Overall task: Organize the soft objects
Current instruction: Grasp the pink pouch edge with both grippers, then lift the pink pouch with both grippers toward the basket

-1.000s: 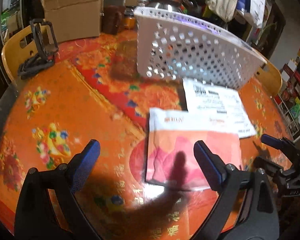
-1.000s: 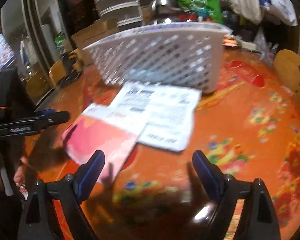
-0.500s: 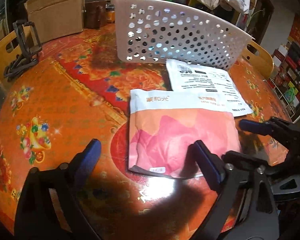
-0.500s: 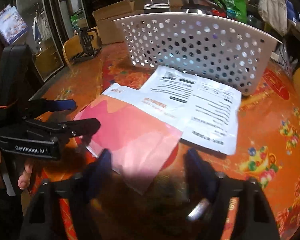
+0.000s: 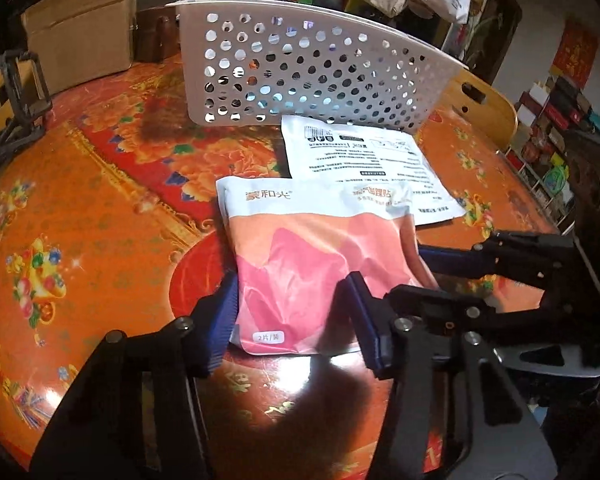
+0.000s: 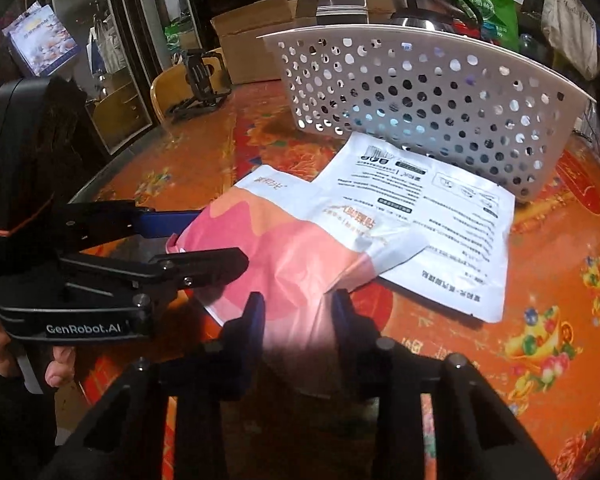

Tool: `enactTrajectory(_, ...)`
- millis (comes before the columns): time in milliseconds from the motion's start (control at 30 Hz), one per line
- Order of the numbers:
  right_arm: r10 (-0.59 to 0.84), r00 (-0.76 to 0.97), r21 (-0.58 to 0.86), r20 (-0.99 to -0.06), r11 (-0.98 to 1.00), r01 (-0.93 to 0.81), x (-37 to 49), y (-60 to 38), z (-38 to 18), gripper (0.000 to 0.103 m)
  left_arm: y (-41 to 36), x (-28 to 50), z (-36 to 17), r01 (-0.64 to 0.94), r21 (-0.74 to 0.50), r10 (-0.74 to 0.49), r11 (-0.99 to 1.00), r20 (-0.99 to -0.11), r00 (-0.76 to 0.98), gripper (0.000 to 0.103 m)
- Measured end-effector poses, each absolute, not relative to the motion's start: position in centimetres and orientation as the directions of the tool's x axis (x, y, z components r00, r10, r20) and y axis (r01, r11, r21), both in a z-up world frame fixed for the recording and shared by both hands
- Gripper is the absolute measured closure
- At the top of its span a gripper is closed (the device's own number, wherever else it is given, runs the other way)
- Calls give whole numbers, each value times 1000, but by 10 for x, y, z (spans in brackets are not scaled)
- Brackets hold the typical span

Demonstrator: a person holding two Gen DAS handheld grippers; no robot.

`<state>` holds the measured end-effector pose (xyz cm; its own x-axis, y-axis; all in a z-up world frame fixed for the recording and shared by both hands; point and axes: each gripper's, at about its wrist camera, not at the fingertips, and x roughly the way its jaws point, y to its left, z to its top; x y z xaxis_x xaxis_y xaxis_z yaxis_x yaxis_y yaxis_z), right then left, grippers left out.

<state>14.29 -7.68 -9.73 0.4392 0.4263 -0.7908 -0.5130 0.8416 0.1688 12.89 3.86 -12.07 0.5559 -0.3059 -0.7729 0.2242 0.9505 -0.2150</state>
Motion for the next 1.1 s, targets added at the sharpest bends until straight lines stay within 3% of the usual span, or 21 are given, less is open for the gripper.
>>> enactTrajectory(133,439,437,184,-785,839,-512,141,-84,-96,84,42,124,-121,202,-240,-313,950,-761,568,67)
enactTrajectory(200,437,444,180,-782,841,-510,139,-88,-95,92,46,123,-120,192,-242,-309,951,-752,582,88)
enactTrajectory(267,417,464,161,-781,853,-496,138,-91,-93,97,55,122,-118,173,-278,-325,945,-738,591,91)
enactTrajectory(1100,422,600,96,-679,862,-497,124,-120,-31,100,40,104,-56,227,-285,-360,931,-627,691,93)
